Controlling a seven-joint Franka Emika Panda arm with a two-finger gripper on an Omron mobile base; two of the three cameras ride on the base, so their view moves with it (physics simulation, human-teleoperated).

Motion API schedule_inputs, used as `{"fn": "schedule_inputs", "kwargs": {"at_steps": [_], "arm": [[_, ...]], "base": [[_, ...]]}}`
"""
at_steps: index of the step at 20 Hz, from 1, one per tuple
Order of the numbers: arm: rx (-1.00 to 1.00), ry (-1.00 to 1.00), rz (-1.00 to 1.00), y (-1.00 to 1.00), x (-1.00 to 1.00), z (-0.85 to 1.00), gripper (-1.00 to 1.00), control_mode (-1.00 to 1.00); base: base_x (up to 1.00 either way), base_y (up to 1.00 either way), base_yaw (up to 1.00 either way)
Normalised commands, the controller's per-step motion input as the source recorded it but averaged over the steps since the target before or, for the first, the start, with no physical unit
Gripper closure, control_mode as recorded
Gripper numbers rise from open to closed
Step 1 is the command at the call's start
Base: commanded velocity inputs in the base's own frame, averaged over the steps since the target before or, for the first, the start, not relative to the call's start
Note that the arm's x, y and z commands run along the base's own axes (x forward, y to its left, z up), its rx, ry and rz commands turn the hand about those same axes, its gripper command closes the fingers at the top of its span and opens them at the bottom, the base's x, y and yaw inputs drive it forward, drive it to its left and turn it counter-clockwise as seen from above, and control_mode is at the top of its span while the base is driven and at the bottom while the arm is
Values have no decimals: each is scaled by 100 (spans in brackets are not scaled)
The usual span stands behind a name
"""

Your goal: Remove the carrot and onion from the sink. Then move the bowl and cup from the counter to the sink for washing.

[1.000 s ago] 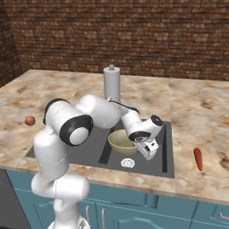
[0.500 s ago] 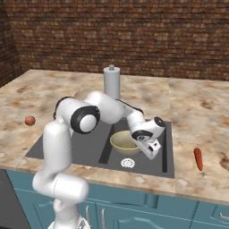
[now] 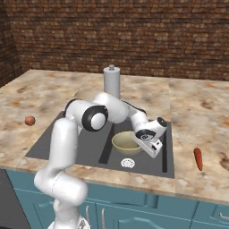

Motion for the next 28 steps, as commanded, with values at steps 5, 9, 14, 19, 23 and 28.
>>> {"fn": "schedule_inputs", "kwargs": {"at_steps": [5, 9, 14, 19, 23, 28], "arm": [[0, 0, 6, -1, 31, -27, 100, -100], [0, 0, 4, 0, 30, -29, 100, -100], [1, 0, 2, 0, 30, -28, 100, -100], [2, 0, 4, -2, 31, -26, 100, -100], [3, 0, 3, 0, 30, -28, 100, -100], [3, 0, 3, 0, 27, -28, 100, -100]], "base": [[0, 0, 0], [0, 0, 0], [0, 0, 0], [0, 0, 0], [0, 0, 0], [0, 0, 0]]}}
